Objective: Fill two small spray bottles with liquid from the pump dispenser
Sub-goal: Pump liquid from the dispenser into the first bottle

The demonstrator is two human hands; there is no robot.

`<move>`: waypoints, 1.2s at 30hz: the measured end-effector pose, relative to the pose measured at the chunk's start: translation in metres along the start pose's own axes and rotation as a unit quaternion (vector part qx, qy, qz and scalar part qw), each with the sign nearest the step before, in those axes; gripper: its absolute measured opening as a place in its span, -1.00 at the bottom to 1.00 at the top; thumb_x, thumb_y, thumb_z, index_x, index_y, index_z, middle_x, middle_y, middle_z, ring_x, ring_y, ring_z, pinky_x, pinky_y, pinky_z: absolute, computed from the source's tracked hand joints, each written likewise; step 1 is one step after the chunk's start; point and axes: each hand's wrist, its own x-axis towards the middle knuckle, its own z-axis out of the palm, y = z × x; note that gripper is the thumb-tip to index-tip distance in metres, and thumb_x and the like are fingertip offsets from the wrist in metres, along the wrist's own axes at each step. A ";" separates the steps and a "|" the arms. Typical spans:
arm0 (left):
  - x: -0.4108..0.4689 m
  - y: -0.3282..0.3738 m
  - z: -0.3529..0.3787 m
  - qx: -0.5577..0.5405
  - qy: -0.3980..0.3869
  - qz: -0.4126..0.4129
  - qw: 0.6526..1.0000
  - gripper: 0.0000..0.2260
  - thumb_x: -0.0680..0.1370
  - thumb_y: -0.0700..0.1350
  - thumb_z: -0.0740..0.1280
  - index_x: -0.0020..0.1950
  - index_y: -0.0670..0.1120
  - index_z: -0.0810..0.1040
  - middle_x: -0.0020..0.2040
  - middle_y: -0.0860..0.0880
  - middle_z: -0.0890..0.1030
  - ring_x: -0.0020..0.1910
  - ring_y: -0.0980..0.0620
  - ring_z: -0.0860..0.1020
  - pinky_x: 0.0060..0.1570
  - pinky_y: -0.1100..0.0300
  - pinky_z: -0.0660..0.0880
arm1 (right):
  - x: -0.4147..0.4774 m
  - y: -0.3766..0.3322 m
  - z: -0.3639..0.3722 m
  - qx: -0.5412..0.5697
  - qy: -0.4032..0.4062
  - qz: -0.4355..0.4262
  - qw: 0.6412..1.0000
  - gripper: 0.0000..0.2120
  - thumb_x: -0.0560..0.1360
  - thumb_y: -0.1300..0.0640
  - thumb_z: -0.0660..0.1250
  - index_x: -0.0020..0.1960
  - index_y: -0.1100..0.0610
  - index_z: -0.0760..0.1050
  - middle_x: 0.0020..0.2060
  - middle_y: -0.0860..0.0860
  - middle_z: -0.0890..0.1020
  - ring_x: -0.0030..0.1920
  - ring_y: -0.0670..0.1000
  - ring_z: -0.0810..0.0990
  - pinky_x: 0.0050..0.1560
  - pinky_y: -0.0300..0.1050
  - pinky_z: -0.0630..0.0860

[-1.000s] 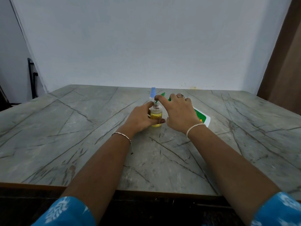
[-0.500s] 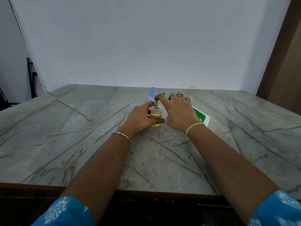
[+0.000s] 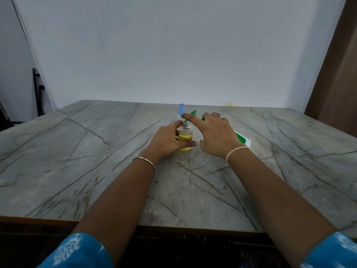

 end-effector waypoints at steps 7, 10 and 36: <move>0.002 -0.001 0.001 0.007 -0.002 -0.004 1.000 -0.33 0.36 0.20 0.47 0.38 0.01 0.37 0.25 -0.05 0.57 0.12 -0.04 0.56 0.09 0.20 0.42 | 0.002 -0.002 -0.001 -0.008 -0.003 0.004 1.000 0.01 0.41 0.13 0.39 0.52 -0.19 -0.29 0.07 0.14 0.50 0.12 0.19 0.48 0.10 0.10 0.45; 0.003 0.000 0.002 0.009 -0.005 -0.008 1.000 -0.33 0.37 0.19 0.47 0.40 0.01 0.36 0.28 -0.06 0.55 0.15 -0.05 0.55 0.10 0.21 0.39 | 0.004 -0.002 0.001 -0.005 -0.003 0.016 1.000 -0.15 0.39 0.12 0.39 0.49 -0.13 -0.05 0.09 0.12 0.51 0.14 0.19 0.48 0.13 0.12 0.45; 0.001 0.001 0.000 0.013 0.000 -0.002 1.000 -0.36 0.37 0.19 0.48 0.36 0.01 0.38 0.22 -0.06 0.58 0.09 -0.02 0.56 0.04 0.24 0.40 | 0.003 -0.003 0.005 -0.038 0.025 0.009 0.999 0.06 0.42 0.10 0.38 0.49 -0.19 -0.42 0.08 0.15 0.50 0.13 0.19 0.49 0.12 0.12 0.46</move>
